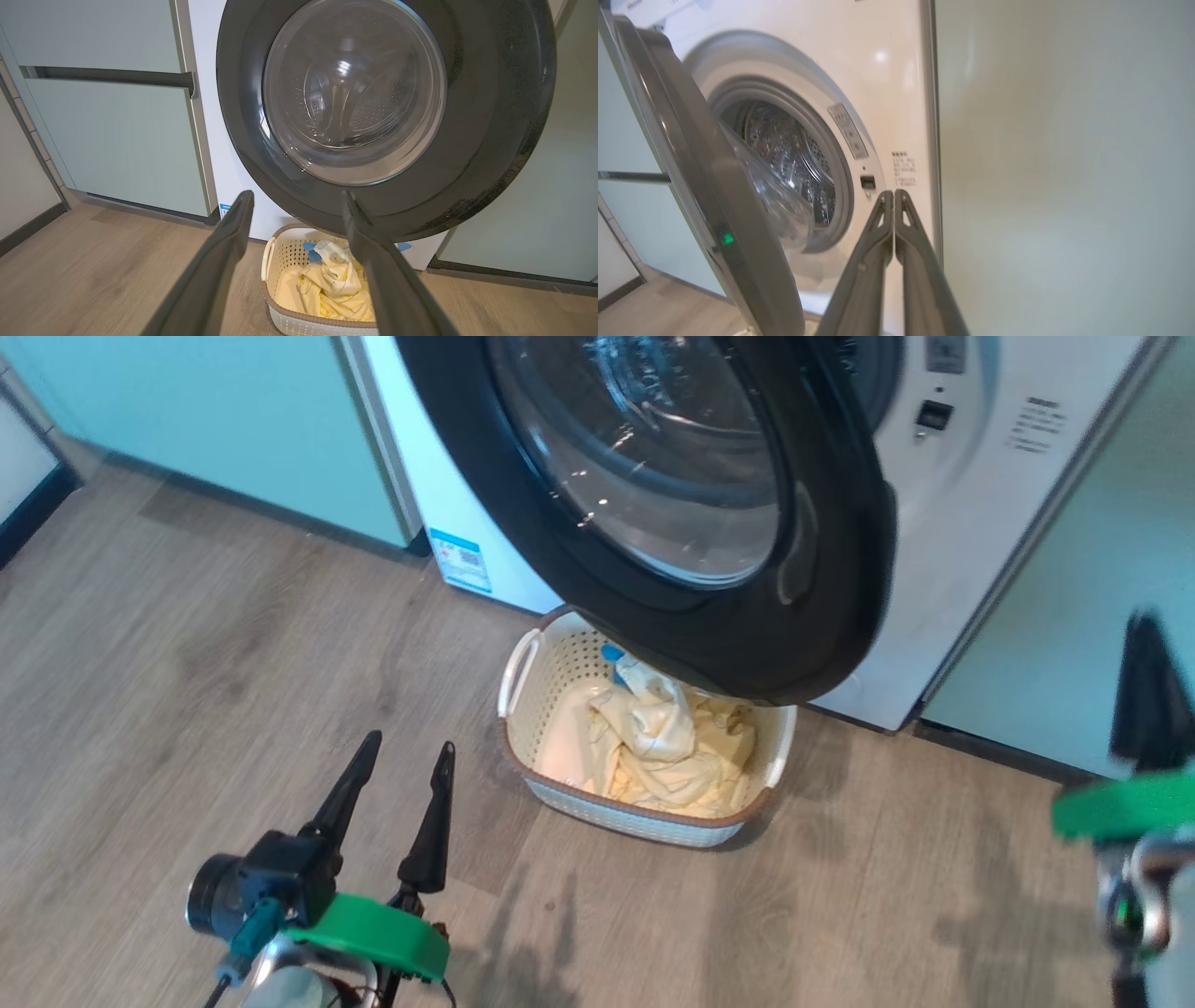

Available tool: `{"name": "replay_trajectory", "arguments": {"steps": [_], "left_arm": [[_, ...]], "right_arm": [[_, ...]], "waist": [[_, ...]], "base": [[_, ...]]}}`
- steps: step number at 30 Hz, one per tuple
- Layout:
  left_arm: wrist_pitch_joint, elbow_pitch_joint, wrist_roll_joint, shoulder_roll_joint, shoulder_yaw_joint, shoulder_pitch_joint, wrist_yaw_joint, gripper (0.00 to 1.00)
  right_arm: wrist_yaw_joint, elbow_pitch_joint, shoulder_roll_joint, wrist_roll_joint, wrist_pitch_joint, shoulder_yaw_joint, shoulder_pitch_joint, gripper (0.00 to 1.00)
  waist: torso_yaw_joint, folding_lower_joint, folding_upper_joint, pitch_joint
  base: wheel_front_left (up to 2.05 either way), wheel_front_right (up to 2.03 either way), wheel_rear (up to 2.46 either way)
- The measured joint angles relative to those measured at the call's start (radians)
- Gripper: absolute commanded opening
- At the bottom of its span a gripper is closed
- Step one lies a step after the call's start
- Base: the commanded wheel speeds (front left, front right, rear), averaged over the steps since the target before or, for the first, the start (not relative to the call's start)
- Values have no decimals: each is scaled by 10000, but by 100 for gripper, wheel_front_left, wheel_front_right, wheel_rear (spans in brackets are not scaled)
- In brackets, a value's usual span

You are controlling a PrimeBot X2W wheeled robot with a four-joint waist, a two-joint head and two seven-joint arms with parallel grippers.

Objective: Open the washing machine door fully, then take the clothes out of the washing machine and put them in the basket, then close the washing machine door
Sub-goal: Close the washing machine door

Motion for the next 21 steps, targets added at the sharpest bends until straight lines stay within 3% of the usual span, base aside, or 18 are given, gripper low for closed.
{"name": "replay_trajectory", "arguments": {"steps": [9, 21], "left_arm": [[0, -15, 267, -161, 98, -35, -198, 100], [0, -44, 510, -313, 372, -99, -416, 100]], "right_arm": [[0, -966, -286, -81, -35, 688, -2345, 0], [0, -1737, -426, 134, -46, 3873, -3281, 0]], "waist": [[286, 0, 0, 23], [393, 0, 0, 85]], "base": [[0, 0, 0], [0, 0, 0]]}}
